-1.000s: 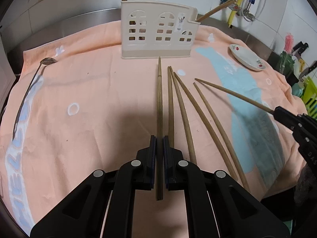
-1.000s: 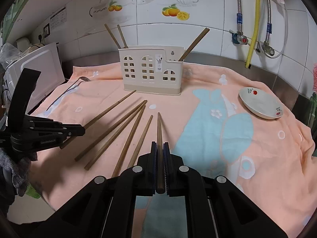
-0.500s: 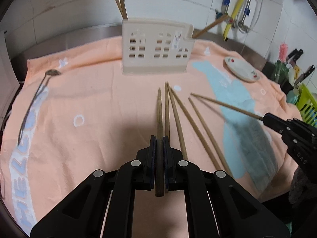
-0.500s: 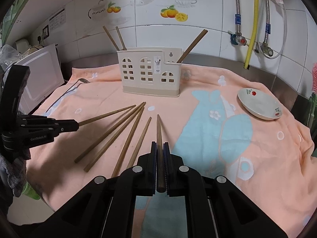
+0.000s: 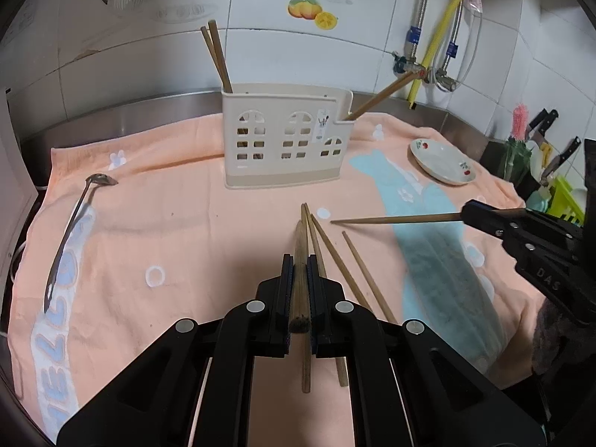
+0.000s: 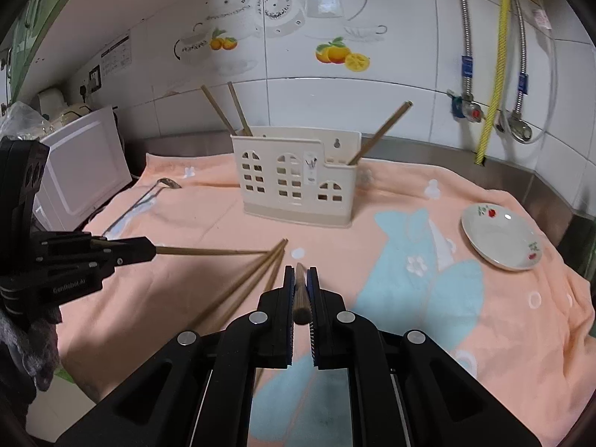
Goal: Organize utensils
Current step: 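Slide the held chopsticks along the towel toward the holder with both tools, then lift the left tool's chopstick over the holder while the right tool raises its chopstick there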
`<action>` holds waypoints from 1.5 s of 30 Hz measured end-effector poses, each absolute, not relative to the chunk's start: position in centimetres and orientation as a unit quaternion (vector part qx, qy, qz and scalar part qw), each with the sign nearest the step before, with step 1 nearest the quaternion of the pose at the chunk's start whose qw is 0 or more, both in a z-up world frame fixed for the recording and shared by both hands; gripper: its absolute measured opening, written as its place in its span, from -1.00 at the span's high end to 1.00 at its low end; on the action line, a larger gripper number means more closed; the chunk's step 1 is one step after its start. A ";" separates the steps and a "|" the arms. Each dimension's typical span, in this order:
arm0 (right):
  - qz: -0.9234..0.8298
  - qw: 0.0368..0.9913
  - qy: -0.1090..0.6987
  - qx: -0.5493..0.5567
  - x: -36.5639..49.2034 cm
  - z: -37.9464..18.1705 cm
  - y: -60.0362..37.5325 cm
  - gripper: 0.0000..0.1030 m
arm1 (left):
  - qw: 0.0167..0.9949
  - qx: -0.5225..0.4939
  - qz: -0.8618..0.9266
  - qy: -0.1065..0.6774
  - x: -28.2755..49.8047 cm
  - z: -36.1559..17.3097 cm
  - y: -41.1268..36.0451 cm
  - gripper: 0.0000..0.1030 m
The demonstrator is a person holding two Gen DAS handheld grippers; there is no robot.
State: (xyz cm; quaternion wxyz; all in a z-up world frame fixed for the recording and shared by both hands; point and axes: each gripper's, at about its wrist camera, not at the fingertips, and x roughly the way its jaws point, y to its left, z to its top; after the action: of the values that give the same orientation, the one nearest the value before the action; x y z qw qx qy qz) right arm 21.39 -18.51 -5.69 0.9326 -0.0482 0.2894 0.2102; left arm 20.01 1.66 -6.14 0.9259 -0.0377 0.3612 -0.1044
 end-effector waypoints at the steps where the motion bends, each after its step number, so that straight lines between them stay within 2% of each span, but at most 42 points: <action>1: 0.211 0.932 0.289 -0.049 21.6 -5.6 -18.3 0.87 | 0.926 -0.037 -0.107 0.360 20.2 -5.8 1.7 0.88; 9: 0.219 0.932 0.282 -0.053 23.7 -4.2 -17.5 0.87 | 0.931 -0.014 -0.116 0.347 21.8 -3.5 1.3 0.88; 18: 0.234 0.931 0.274 -0.056 26.5 -0.1 -17.6 0.88 | 0.935 0.001 -0.121 0.335 24.1 -0.5 1.5 0.88; 34: 0.234 0.943 0.230 -0.055 31.5 9.6 -18.3 0.88 | 0.962 0.005 -0.110 0.249 28.4 10.3 2.3 0.88; 40: 0.225 0.948 0.219 -0.053 33.4 10.8 -17.5 0.88 | 0.969 0.012 -0.077 0.233 31.0 11.4 2.8 0.88; 45: 0.223 0.949 0.218 -0.052 34.8 10.6 -16.8 0.88 | 0.966 -0.028 -0.086 0.243 32.6 11.3 4.3 0.88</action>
State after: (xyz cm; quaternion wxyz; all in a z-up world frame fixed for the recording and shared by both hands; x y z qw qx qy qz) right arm 34.83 -16.81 10.61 0.9488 -0.0516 0.2181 0.2225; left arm 32.56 4.28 11.26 0.9658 -0.0284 0.2432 -0.0858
